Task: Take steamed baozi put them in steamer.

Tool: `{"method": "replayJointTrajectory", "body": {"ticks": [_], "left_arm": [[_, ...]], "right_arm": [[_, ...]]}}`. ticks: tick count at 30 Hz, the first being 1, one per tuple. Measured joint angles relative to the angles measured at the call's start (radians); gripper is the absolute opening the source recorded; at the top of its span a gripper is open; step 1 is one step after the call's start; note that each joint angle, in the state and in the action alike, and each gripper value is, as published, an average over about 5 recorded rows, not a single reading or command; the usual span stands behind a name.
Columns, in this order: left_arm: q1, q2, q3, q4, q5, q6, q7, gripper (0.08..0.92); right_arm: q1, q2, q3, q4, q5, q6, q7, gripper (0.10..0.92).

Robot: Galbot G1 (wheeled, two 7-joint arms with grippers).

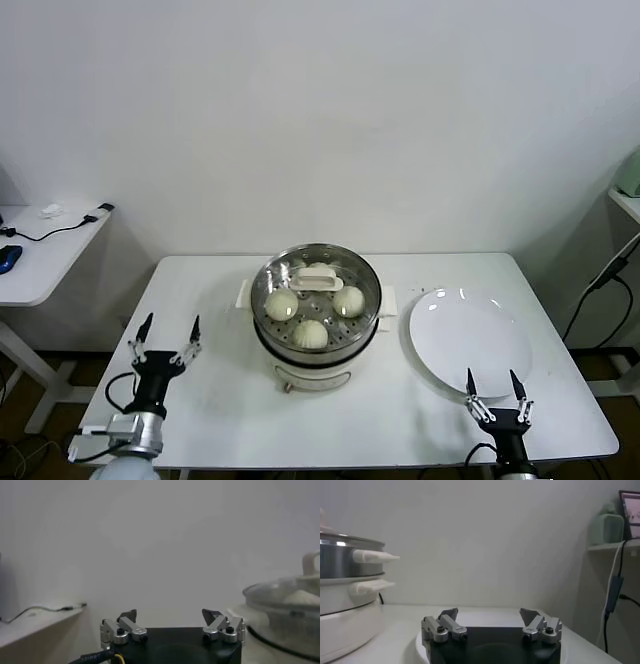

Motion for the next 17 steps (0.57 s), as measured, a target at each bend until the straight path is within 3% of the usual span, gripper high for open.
{"method": "replayJointTrajectory", "body": {"ticks": [17], "left_arm": [[0.049,0.001,-0.004,0.067,-0.038,-0.079,0.022,0.823]], "right_arm": [[-0.008,-0.005,-0.002,0.000,0.005,-0.004,-0.001,0.823]]}}
